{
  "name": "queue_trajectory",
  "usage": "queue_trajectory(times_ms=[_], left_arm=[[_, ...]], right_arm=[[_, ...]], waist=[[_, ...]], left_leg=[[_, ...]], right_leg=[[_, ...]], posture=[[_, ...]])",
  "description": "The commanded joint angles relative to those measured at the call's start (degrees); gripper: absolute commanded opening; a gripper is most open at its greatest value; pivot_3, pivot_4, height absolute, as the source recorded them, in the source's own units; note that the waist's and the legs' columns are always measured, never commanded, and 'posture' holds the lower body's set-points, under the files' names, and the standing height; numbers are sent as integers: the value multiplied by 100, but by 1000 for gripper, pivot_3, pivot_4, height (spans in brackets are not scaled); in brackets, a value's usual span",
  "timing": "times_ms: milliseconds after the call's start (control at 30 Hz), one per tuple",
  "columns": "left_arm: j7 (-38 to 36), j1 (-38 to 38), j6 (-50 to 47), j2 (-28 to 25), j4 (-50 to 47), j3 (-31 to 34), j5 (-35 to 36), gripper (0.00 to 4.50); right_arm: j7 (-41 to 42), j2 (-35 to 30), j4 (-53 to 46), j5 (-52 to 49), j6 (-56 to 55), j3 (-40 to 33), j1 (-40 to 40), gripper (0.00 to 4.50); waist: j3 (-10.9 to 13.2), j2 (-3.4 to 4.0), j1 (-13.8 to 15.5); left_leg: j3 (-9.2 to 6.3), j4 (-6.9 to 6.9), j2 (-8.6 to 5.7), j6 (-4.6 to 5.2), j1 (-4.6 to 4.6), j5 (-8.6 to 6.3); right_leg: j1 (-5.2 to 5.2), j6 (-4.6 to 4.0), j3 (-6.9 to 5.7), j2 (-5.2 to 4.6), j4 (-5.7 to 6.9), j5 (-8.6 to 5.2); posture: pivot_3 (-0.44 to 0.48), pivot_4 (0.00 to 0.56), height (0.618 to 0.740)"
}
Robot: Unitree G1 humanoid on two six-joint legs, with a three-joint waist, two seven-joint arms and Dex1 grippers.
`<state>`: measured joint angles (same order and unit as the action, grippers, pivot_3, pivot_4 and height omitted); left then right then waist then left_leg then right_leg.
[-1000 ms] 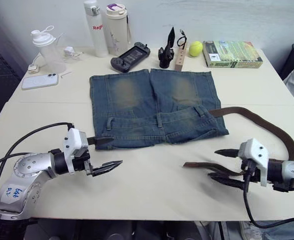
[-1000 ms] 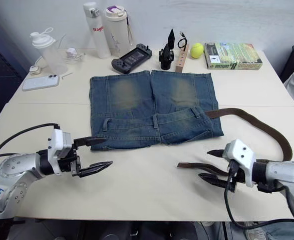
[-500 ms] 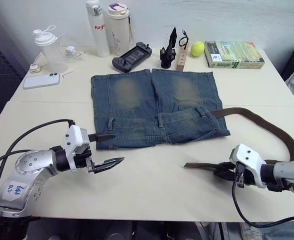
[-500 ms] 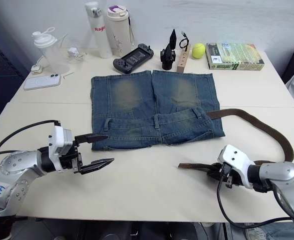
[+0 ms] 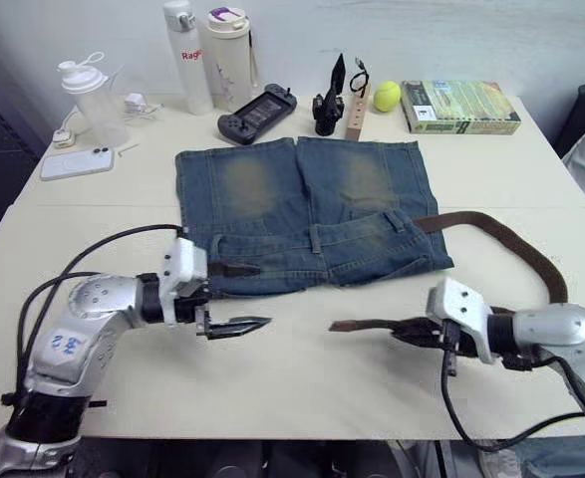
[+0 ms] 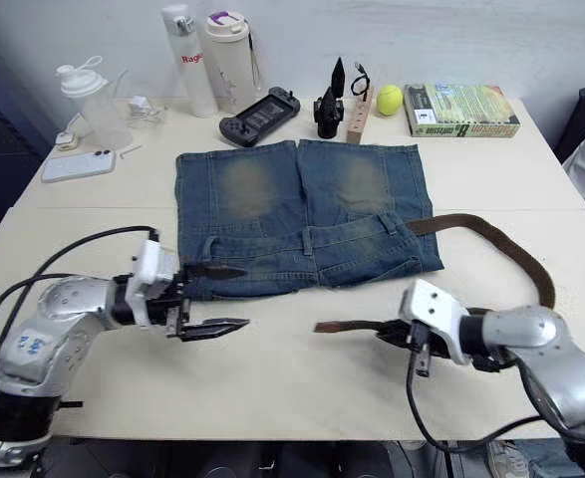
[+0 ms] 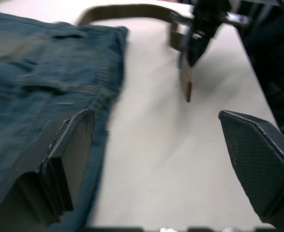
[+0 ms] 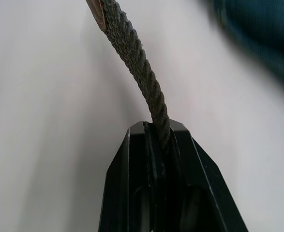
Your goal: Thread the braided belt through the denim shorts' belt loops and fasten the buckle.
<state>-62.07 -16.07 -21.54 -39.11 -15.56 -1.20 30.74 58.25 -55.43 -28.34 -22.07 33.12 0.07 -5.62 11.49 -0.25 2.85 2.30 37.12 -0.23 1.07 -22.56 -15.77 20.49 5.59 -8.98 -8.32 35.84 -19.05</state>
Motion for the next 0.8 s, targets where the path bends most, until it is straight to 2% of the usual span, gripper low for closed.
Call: queue_trajectory(times_ms=[33, 167, 467, 567, 800], left_arm=[[-339, -300, 259, 321, 379, -609, -270, 4500], [-377, -618, 582, 727, 766, -1028, -640, 4500], [-341, -846, 405, 1058, 890, -937, -495, 4500], [-382, -848, 343, 1063, 871, -957, -496, 3679], [-368, -849, 332, 1095, 871, -952, -543, 742]], right_arm=[[-142, 154, -294, -4, 262, 314, -562, 40], [-218, 237, -445, -47, 577, 576, -974, 40], [-383, 261, -682, -150, 940, 593, -1072, 40], [-425, 276, -715, -162, 984, 601, -1086, 0], [-500, 281, -785, -203, 1059, 575, -1067, 0]], waist=[[0, 0, 3], [1, -1, 23], [1, -1, -14], [1, -1, -13], [1, -1, -12]], left_leg=[[0, 1, -1, 0, -2, 0], [-4, 9, -2, 1, -13, 0], [-11, 17, -1, 4, -24, 2], [-11, 17, -1, 4, -24, 2], [-12, 19, -1, 5, -24, 3]], right_leg=[[2, 0, -2, 0, -1, 0], [6, 0, -3, 0, 1, 0], [9, 1, -10, 1, 6, 1], [9, 1, -10, 1, 8, 1], [8, 1, -9, 0, 8, 1]], posture=[[0, 150, 720], [0, 150, 720], [0, 150, 720], [0, 150, 720], [0, 150, 720]])
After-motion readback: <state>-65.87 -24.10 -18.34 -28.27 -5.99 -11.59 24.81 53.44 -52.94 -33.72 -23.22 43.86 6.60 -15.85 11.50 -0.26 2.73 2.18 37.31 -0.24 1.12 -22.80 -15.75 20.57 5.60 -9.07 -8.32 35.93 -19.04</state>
